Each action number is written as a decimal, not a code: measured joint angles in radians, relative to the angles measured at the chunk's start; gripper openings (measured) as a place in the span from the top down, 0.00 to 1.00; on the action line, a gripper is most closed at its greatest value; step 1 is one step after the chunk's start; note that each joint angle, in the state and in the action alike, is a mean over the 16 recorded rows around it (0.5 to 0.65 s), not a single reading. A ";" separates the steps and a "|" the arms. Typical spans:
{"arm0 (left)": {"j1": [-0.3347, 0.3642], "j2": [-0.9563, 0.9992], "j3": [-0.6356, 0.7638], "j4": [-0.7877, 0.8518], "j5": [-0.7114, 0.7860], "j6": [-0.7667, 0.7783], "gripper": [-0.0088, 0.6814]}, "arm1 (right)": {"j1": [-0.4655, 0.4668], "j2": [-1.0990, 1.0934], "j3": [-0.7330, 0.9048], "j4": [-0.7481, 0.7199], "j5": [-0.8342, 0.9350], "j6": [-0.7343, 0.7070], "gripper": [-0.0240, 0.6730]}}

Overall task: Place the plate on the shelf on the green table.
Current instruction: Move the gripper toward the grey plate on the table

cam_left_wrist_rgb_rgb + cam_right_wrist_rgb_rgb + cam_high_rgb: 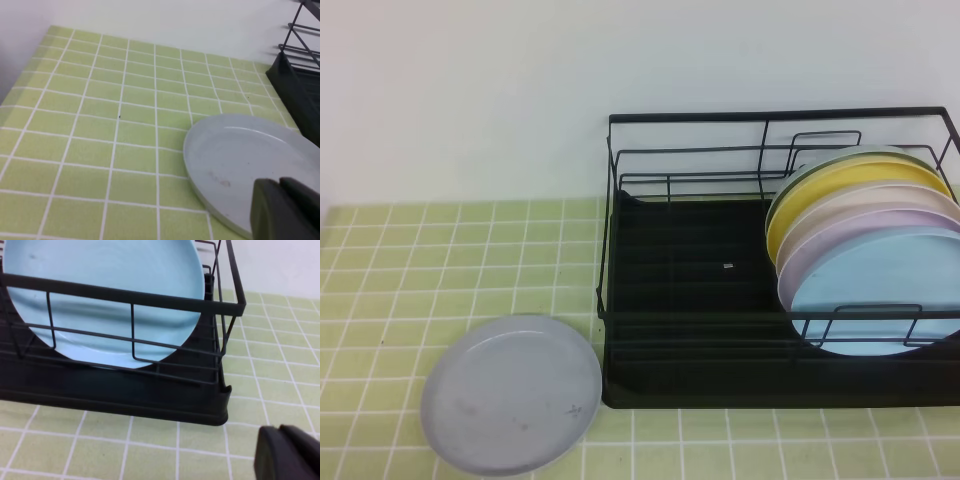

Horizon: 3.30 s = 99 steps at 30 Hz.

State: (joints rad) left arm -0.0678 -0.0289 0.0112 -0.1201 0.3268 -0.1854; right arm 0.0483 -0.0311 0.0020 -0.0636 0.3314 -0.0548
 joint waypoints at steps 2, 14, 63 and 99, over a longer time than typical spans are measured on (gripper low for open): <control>0.000 0.000 -0.002 0.000 0.000 0.000 0.99 | 0.000 0.000 0.000 0.000 0.000 0.000 0.97; 0.000 0.000 -0.005 0.000 0.000 0.000 0.99 | 0.000 0.000 0.000 0.000 0.000 0.000 0.97; 0.000 0.002 -0.022 -0.795 -0.310 -0.009 0.99 | 0.000 0.006 -0.106 0.493 -0.498 0.054 0.97; 0.002 0.830 -0.573 -0.353 0.133 0.405 0.99 | 0.000 0.418 -0.437 0.582 0.263 -0.344 0.97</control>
State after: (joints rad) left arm -0.0660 0.8007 -0.5621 -0.4733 0.4595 0.2193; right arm 0.0484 0.3871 -0.4352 0.5181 0.5946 -0.3988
